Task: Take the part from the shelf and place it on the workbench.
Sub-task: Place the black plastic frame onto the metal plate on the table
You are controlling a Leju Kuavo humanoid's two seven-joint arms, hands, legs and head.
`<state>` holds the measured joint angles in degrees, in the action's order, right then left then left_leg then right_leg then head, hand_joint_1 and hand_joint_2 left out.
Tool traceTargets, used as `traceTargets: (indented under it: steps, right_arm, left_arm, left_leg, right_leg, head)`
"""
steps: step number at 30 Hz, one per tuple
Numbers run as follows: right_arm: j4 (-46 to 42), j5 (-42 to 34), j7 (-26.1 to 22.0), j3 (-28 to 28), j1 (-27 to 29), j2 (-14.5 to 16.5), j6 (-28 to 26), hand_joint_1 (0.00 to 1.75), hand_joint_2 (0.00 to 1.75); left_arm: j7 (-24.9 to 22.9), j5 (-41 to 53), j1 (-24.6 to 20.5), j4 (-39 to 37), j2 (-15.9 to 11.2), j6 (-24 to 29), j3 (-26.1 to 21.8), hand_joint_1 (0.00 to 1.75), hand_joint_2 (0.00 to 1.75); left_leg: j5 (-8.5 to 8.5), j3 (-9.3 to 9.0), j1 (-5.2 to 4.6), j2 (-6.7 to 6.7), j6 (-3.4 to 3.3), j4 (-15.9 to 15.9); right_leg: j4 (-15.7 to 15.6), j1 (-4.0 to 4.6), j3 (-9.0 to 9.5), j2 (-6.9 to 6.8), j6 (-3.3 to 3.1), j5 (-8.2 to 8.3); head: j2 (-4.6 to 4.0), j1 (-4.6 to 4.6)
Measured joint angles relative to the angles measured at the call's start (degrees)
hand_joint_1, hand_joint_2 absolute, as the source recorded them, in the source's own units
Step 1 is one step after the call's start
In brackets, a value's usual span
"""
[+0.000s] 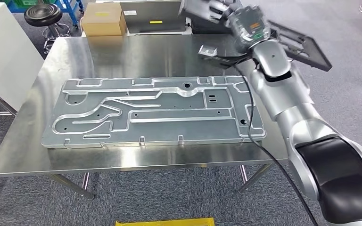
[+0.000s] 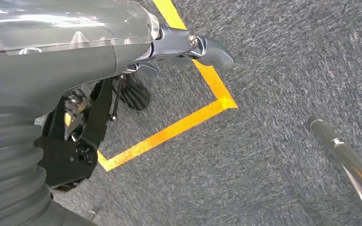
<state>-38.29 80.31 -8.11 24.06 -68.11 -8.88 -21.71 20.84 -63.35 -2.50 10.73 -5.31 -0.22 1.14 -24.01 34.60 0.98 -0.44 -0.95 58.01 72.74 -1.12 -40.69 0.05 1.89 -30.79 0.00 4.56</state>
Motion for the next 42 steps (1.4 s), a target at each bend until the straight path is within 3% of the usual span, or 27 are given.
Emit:
traceTargets:
  steps: [2, 4, 7, 9, 12, 13, 14, 15, 17, 19, 22, 24, 27, 29, 30, 31, 33, 34, 36, 38, 40, 42]
  right_arm:
    - [4.58, 2.51, 0.31, 3.46, -0.94, 2.23, 2.24, 1.75, 1.75]
    - [8.32, 3.47, -0.59, 6.28, -1.42, 4.42, 3.62, 1.75, 1.75]
    - [12.51, 3.85, -2.50, 9.04, -0.91, 7.61, 4.40, 1.75, 1.75]
    - [14.47, 3.40, -3.75, 9.88, -0.28, 9.63, 4.45, 1.75, 1.75]
    - [16.73, 2.73, -4.78, 10.59, 1.42, 12.00, 4.48, 1.75, 1.75]
    - [17.31, 2.54, -5.03, 10.69, 2.23, 12.49, 4.44, 1.75, 1.75]
    - [17.81, 2.33, -5.24, 10.71, 3.01, 12.80, 4.39, 1.75, 1.75]
    - [18.20, 2.13, -5.38, 10.71, 3.69, 12.99, 4.31, 1.75, 1.75]
    - [18.85, 1.90, -5.56, 10.71, 4.63, 13.10, 4.18, 1.75, 1.75]
    - [19.44, 1.92, -5.59, 10.71, 5.20, 13.11, 4.12, 1.75, 1.75]
    - [20.14, 1.92, -5.54, 10.71, 6.20, 13.21, 4.09, 1.75, 1.75]
    - [20.42, 1.87, -5.54, 10.71, 6.71, 13.28, 3.87, 1.75, 1.75]
    - [20.79, 1.82, -5.57, 10.71, 7.62, 13.34, 3.30, 1.75, 1.75]
    - [21.09, 1.84, -5.71, 10.71, 8.71, 13.42, 3.25, 1.75, 1.75]
    - [21.24, 1.84, -5.80, 10.71, 9.15, 13.52, 3.27, 1.75, 1.75]
    - [21.39, 1.85, -5.89, 10.71, 9.43, 13.65, 3.30, 1.75, 1.75]
    - [21.59, 1.94, -5.95, 10.72, 9.55, 13.96, 3.57, 1.75, 1.75]
    - [21.67, 2.05, -5.96, 10.75, 9.57, 14.22, 3.91, 1.75, 1.75]
    - [21.86, 2.29, -6.02, 10.83, 9.83, 14.65, 4.81, 1.75, 1.75]
    - [22.03, 2.48, -6.06, 10.90, 10.14, 14.87, 5.32, 0.87, 0.87]
    - [22.12, 2.58, -6.06, 10.93, 10.23, 15.08, 5.42, 0.00, 0.00]
    - [22.20, 2.62, -6.08, 10.94, 10.44, 15.28, 5.47, 0.00, 0.00]
  left_arm:
    - [0.26, -0.01, 0.00, 0.00, 0.14, -0.27, 0.00, 0.00, 1.75]
    - [0.63, 0.03, -0.10, 0.00, 0.25, -0.53, -0.01, 0.00, 1.75]
    - [1.01, 0.15, -0.07, 0.00, 0.39, -0.51, -0.09, 0.00, 1.75]
    - [1.21, 0.16, 0.04, 0.00, 0.50, -0.21, -0.18, 0.00, 1.75]
    - [1.63, 0.16, 0.07, 0.00, 0.62, 0.20, -0.21, 0.00, 1.75]
    - [1.75, 0.16, 0.08, 0.00, 0.66, 0.22, -0.21, 0.00, 1.75]
    - [1.85, 0.16, 0.11, 0.00, 0.71, 0.22, -0.20, 0.00, 1.75]
    - [1.93, 0.16, 0.14, 0.00, 0.75, 0.22, -0.19, 0.00, 1.75]
    - [2.12, 0.16, 0.17, 0.00, 0.76, 0.25, -0.16, 0.00, 1.75]
    - [2.31, 0.16, 0.14, 0.00, 0.74, 0.37, -0.15, 0.00, 1.75]
    - [2.62, 0.16, 0.02, 0.01, 0.78, 0.65, -0.13, 0.00, 1.75]
    - [2.82, 0.16, -0.05, 0.01, 0.80, 0.90, -0.11, 0.00, 1.75]
    - [2.92, 0.16, -0.20, 0.01, 0.84, 1.29, -0.10, 0.00, 1.75]
    - [2.92, 0.16, -0.19, 0.01, 0.89, 1.41, -0.09, 0.00, 1.75]
    - [2.92, 0.16, -0.15, 0.01, 0.95, 1.46, -0.09, 0.00, 1.75]
    - [2.92, 0.16, -0.13, 0.00, 1.03, 1.51, -0.08, 0.00, 1.75]
    - [2.99, 0.16, -0.16, 0.01, 1.21, 1.64, -0.07, 0.00, 1.75]
    - [3.09, 0.16, -0.21, 0.01, 1.26, 1.71, -0.05, 0.00, 1.75]
    - [3.31, 0.16, -0.32, 0.01, 1.32, 1.80, 0.01, 0.00, 1.75]
    - [3.48, 0.16, -0.39, 0.01, 1.38, 1.80, 0.11, 0.00, 1.75]
    - [3.61, 0.16, -0.44, 0.01, 1.44, 1.79, 0.18, 0.00, 1.75]
    - [3.61, 0.16, -0.50, 0.01, 1.45, 1.79, 0.23, 0.00, 1.75]
  left_leg:
    - [-0.68, -0.60, 0.09, -0.12, 0.62, 0.28]
    - [-1.10, -0.65, 0.02, -0.19, 1.35, 0.51]
    - [-1.32, -0.70, 0.19, -0.15, 2.51, 0.27]
    - [-2.73, 0.11, 0.32, -0.01, 3.03, 2.37]
    - [-7.09, 5.50, 0.35, 0.08, 3.31, 12.88]
    - [-7.61, 7.18, 0.34, 0.08, 3.32, 15.61]
    - [-7.05, 7.94, 0.32, 0.08, 3.24, 16.33]
    - [-5.46, 7.57, 0.31, 0.08, 3.07, 14.75]
    - [-1.31, 4.43, 0.19, 0.08, 2.48, 7.23]
    - [0.57, 2.03, -0.14, 0.05, 1.93, 1.72]
    - [0.53, 1.52, -0.32, 0.09, 1.25, 0.56]
    - [0.70, 1.08, -0.04, 0.20, 0.64, -0.03]
    - [0.65, 0.76, 0.06, 0.27, 0.02, -0.31]
    - [0.50, 0.64, 0.08, 0.22, 0.00, -0.27]
    - [0.41, 0.56, 0.10, 0.18, 0.07, -0.21]
    - [0.28, 0.47, 0.12, 0.13, 0.20, -0.09]
    - [-0.13, 0.42, 0.02, 0.09, 0.69, 0.32]
    - [-0.33, 0.42, -0.08, 0.10, 0.99, 0.49]
    - [-0.55, 0.37, -0.25, 0.13, 1.62, 0.59]
    - [-0.66, 0.22, -0.07, 0.15, 2.28, 0.45]
    - [-2.12, 0.80, 0.11, 0.17, 2.84, 2.38]
    - [-5.55, 3.47, 0.18, 0.18, 3.18, 8.77]
  right_leg:
    - [-7.72, -0.22, 2.42, -0.02, 0.01, 5.11]
    - [-12.79, 0.02, 4.12, 0.12, -0.42, 6.99]
    - [-13.75, 0.30, 4.39, 0.34, -1.67, 6.66]
    - [-14.15, 0.17, 4.79, 0.40, -2.55, 6.69]
    - [-14.26, 0.50, 5.17, 0.52, -3.35, 6.42]
    - [-14.21, 0.68, 5.29, 0.53, -3.49, 6.26]
    - [-14.15, 0.86, 5.44, 0.53, -3.58, 6.10]
    - [-14.08, 0.99, 5.61, 0.53, -3.59, 5.91]
    - [-13.94, 1.19, 5.95, 0.53, -3.42, 5.49]
    - [-13.79, 1.34, 5.93, 0.60, -3.02, 5.25]
    - [-13.93, 1.27, 5.91, 0.66, -2.13, 5.15]
    - [-12.24, 1.21, 5.25, 0.56, -1.49, 3.92]
    - [-2.42, 0.88, 0.32, 0.43, -0.80, -0.67]
    - [2.02, 0.55, -2.30, 0.35, -0.51, -1.45]
    - [1.37, 0.38, -2.24, 0.29, -0.43, -0.38]
    - [-1.23, 0.24, -1.20, 0.23, -0.39, 1.49]
    - [-8.79, 0.22, 2.26, 0.11, -0.53, 5.19]
    - [-11.57, 0.31, 3.56, 0.09, -0.73, 6.15]
    - [-13.50, 0.59, 4.45, 0.16, -1.32, 6.22]
    - [-13.69, 0.62, 4.60, 0.22, -2.07, 6.28]
    - [-14.10, 0.46, 5.00, 0.16, -2.76, 6.41]
    - [-14.28, 0.44, 5.25, 0.13, -3.20, 6.37]
  head:
    - [0.00, -0.01]
    - [0.00, 0.00]
    - [0.00, 0.01]
    - [0.00, 0.01]
    - [0.00, 0.01]
    - [0.00, 0.01]
    - [0.00, 0.01]
    - [0.00, 0.01]
    - [0.00, 0.01]
    - [0.00, 0.01]
    - [0.00, 0.02]
    - [0.00, 0.01]
    - [0.00, 0.01]
    - [0.00, 0.01]
    - [0.00, 0.01]
    - [0.00, 0.01]
    - [0.00, 0.01]
    - [0.00, 0.01]
    - [0.00, 0.01]
    - [0.00, 0.01]
    - [0.00, 0.01]
    - [0.00, 0.01]
